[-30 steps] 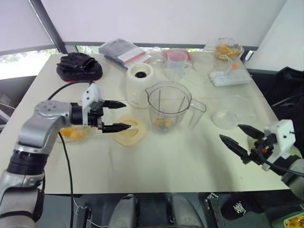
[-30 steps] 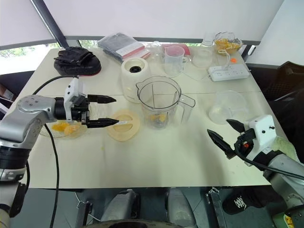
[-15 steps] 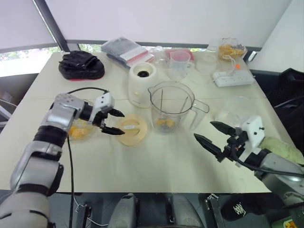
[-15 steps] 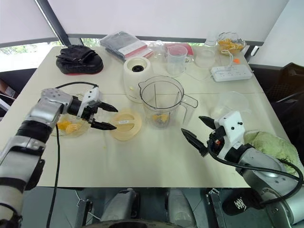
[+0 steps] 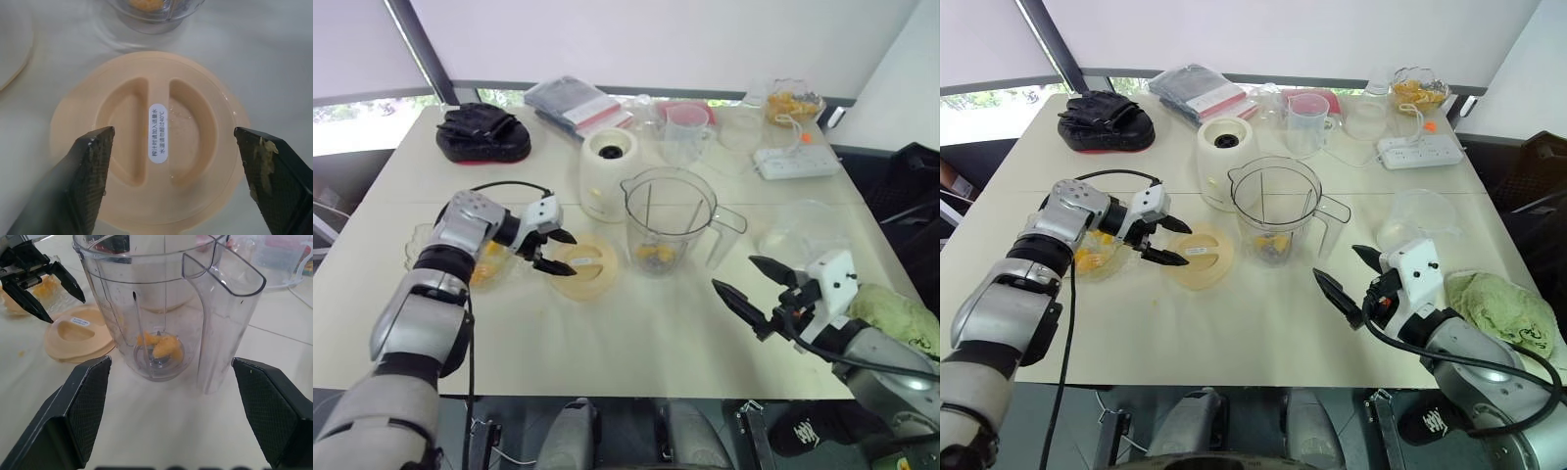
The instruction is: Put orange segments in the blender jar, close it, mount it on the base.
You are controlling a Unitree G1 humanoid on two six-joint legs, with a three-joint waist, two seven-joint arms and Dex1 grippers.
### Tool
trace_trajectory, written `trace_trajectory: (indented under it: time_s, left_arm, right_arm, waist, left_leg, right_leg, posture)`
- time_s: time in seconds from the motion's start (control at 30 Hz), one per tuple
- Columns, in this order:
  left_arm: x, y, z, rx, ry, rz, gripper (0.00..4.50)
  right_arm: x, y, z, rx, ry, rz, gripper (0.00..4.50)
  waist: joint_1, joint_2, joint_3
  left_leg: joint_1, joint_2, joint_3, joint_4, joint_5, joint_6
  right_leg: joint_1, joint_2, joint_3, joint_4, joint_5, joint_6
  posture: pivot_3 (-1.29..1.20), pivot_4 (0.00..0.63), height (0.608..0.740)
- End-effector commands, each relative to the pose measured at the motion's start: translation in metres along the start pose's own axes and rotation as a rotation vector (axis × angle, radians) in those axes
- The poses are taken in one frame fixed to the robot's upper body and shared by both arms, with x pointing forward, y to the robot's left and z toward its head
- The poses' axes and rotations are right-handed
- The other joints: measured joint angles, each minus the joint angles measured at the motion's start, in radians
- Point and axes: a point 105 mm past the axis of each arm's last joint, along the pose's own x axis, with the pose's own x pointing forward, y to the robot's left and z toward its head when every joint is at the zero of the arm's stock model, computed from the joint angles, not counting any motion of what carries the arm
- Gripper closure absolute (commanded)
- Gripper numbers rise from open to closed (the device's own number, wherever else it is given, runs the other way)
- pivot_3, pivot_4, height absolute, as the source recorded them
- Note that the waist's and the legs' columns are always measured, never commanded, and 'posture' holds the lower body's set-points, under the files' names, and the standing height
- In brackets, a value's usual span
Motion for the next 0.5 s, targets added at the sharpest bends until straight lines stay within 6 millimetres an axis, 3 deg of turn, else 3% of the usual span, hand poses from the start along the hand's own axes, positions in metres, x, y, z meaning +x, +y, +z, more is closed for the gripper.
trace_trajectory:
  time_s: [0.03,0.33,0.5]
  left_arm:
    - [-0.002,0.005,0.009,0.034,-0.005,0.018,0.53]
    - [0.01,0.007,0.005,0.059,0.046,0.019,0.53]
    - [0.014,0.007,0.003,0.067,0.067,0.014,0.53]
  right_arm:
    - [-0.003,0.007,0.012,-0.036,-0.05,0.005,0.37]
    - [-0.009,0.028,0.015,-0.028,-0.049,0.089,0.37]
    - [-0.009,0.029,0.015,-0.047,-0.038,0.088,0.37]
  waist:
    - [0.0,0.0,0.0]
    - [0.0,-0.001,0.0]
    - [0.0,-0.001,-0.001]
  left_leg:
    - [0.0,0.0,0.0,0.0,0.0,0.0]
    - [0.0,0.0,0.0,0.001,0.0,0.0]
    - [0.0,0.0,0.0,0.002,0.0,0.0]
  right_leg:
    - [0.0,0.0,0.0,0.0,0.0,0.0]
    - [0.0,0.0,0.0,0.0,0.0,0.0]
    - [0.0,0.0,0.0,0.001,0.0,0.0]
  posture:
    - [0.0,0.15,0.74]
    - [0.0,0.15,0.74]
    - [0.0,0.15,0.74]
